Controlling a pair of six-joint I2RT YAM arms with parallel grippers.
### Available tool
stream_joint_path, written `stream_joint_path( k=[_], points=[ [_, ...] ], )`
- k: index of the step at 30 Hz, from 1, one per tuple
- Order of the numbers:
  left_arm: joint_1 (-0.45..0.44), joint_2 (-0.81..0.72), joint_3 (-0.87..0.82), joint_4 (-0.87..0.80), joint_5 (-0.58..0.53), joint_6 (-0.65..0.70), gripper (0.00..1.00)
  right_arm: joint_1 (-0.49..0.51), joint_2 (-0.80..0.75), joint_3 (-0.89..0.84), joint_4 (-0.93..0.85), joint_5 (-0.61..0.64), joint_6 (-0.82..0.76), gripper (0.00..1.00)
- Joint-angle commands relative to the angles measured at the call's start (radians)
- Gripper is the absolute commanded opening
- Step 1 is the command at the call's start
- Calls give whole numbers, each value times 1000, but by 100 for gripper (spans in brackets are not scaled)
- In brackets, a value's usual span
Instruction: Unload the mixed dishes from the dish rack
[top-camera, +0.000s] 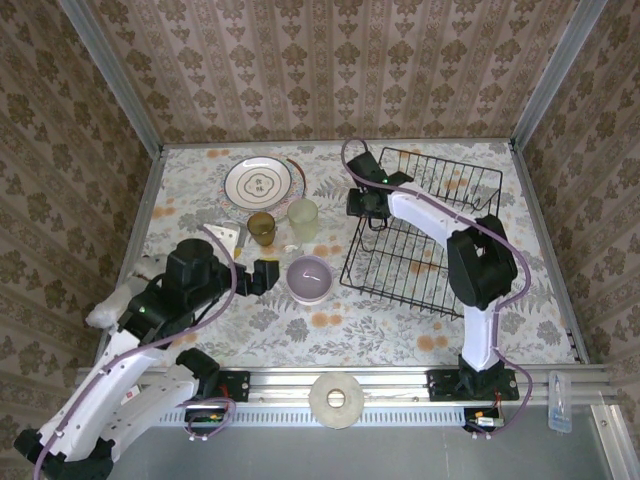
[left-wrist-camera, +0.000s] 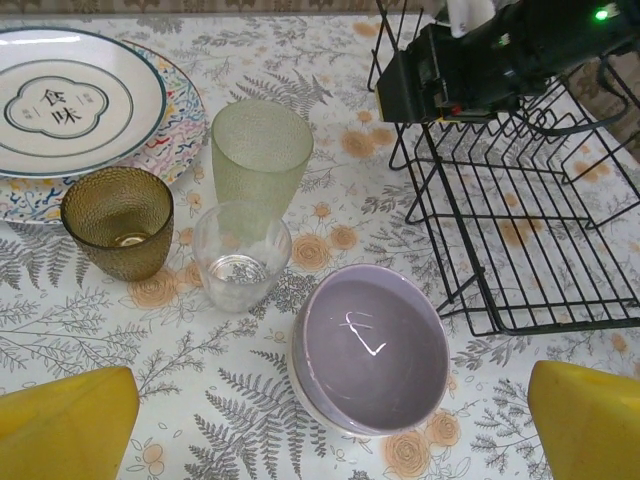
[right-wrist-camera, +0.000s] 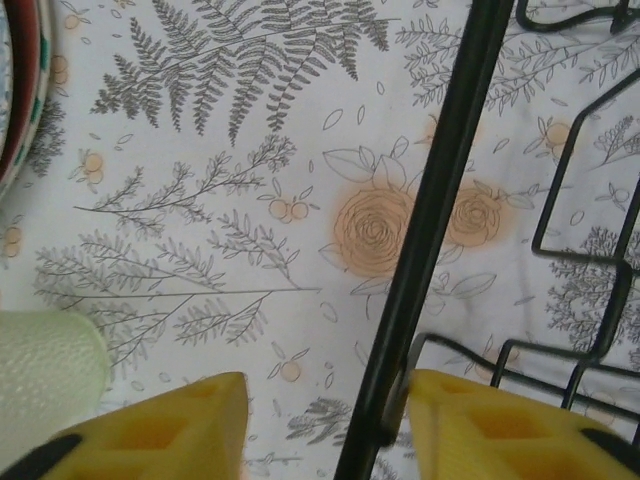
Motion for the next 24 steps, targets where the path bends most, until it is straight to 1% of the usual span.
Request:
stream_joint_path(
  k=[1, 6, 9, 12, 16, 19, 20, 21, 22, 23, 24],
  points=[
    [4, -21, 0, -8, -6, 21, 100, -6, 61, 96, -59, 13, -28, 33],
    [4, -27, -9, 9, 14, 9, 100, -4, 127, 190, -66, 6, -99, 12],
    [4, -27, -9, 6, 12, 9, 100, -4, 161, 250, -72, 13, -142, 5],
    [4, -26, -14, 10, 11, 7, 100, -2, 194, 316, -77, 7, -188, 2],
    [4, -22, -17, 18, 7, 0, 100, -3, 242, 404, -100, -20, -215, 3],
    [4, -22, -21, 26, -4, -7, 100, -4, 253, 434, -106, -16, -204, 10],
    [4, -20, -23, 31, -7, -13, 100, -5, 250, 439, -106, -14, -197, 11],
    [5, -19, -24, 36, -8, -20, 100, -10, 245, 445, -108, -14, -192, 14],
    [5, -17, -24, 40, -6, -22, 100, -13, 241, 452, -114, -13, -188, 22],
    [6, -15, -23, 44, -5, -26, 100, -18, 234, 464, -123, -10, -186, 27],
    [6, -13, -23, 47, -10, -30, 100, -21, 223, 472, -127, -9, -186, 28]
  ],
)
